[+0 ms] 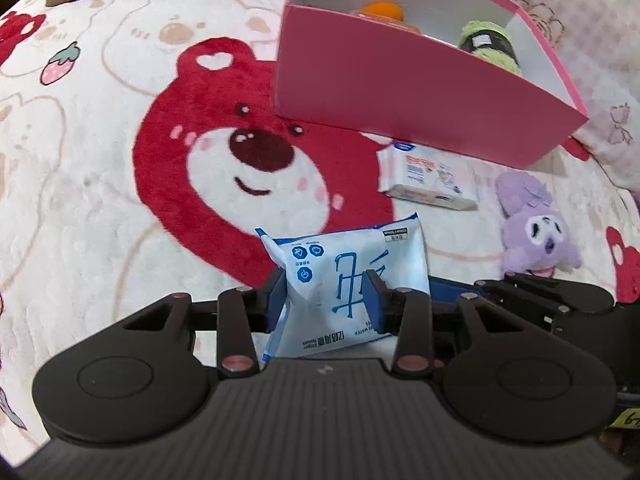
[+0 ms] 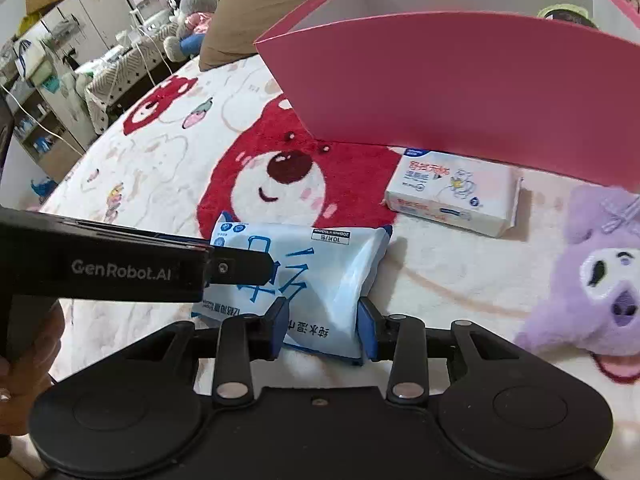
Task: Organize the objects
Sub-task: 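Close the left gripper on the edge of the wipes pack, then lift the wipes pack with the left gripper toward the pink box, then lower the blue-printed wipes pack with the left gripper into the pink box, then open the left gripper to release the wipes pack in the box, then withdraw the left gripper from the box toward the purple plush toy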
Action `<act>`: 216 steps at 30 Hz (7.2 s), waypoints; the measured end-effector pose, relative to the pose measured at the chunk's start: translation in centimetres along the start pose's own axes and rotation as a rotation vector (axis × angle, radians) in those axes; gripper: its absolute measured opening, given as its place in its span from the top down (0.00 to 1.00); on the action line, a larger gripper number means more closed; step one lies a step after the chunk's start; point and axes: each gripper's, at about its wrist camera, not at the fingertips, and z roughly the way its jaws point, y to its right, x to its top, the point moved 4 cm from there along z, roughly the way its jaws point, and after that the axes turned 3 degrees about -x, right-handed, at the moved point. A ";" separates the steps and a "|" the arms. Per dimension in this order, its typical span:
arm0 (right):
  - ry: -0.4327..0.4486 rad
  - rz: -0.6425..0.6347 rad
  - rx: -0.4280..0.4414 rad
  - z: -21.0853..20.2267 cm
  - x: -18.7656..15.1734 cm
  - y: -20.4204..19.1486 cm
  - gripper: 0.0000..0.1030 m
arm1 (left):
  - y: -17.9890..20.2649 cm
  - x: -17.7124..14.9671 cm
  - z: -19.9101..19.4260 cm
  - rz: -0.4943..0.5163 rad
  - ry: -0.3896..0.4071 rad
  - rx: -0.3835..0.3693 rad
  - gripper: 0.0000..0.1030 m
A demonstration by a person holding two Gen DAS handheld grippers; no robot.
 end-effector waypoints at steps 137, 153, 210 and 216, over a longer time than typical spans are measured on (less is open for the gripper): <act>-0.124 0.223 -0.074 3.4 16.1 10.7 0.54 | 3.4 19.7 8.4 -0.002 -0.168 -0.023 0.66; -0.138 0.181 -0.162 4.3 15.9 10.7 0.58 | 3.3 19.7 8.9 0.017 -0.165 -0.045 0.66; 0.042 -0.076 -0.193 -14.5 15.6 3.0 0.28 | 5.3 17.8 -10.5 0.335 -0.006 -0.134 0.73; 0.043 -0.045 -0.113 -17.1 13.8 2.8 0.22 | 6.0 16.4 -13.0 0.372 0.015 -0.143 0.63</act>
